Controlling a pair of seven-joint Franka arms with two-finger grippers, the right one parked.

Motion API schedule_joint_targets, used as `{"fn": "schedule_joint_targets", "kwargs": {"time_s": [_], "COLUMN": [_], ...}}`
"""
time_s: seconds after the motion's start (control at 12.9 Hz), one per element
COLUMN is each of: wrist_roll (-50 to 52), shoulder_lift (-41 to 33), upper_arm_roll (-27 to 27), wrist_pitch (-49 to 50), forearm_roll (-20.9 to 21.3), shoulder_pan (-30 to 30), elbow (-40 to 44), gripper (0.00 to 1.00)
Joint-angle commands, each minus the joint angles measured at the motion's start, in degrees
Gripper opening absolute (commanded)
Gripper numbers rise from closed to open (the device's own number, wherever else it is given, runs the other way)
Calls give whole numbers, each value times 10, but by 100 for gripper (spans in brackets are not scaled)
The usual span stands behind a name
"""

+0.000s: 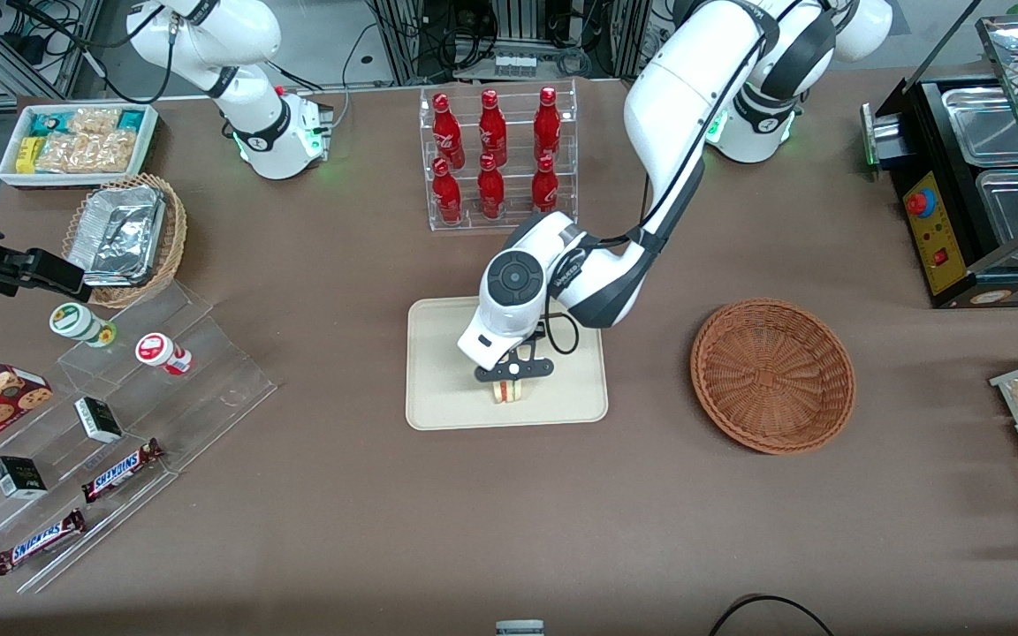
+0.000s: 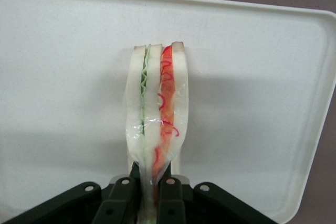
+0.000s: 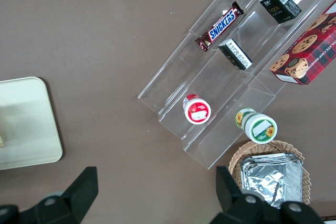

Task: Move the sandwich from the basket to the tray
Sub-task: 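Lower the sandwich onto the tray and open the left gripper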

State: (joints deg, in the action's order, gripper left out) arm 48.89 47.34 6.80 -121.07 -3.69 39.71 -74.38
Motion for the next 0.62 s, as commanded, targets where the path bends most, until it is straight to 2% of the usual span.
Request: {"fn": "schedule_joint_targets", "kwargs": {"time_s": [0.0, 0.54], "wrist_roll": [9, 10], "shoulder_lift": [8, 11], "upper_arm_roll": [-7, -7], "wrist_pitch": [9, 14], "forearm_roll": [-26, -38], "shoulder_pan": [7, 7], "elbow": [20, 16], "gripper": [0, 0]}}
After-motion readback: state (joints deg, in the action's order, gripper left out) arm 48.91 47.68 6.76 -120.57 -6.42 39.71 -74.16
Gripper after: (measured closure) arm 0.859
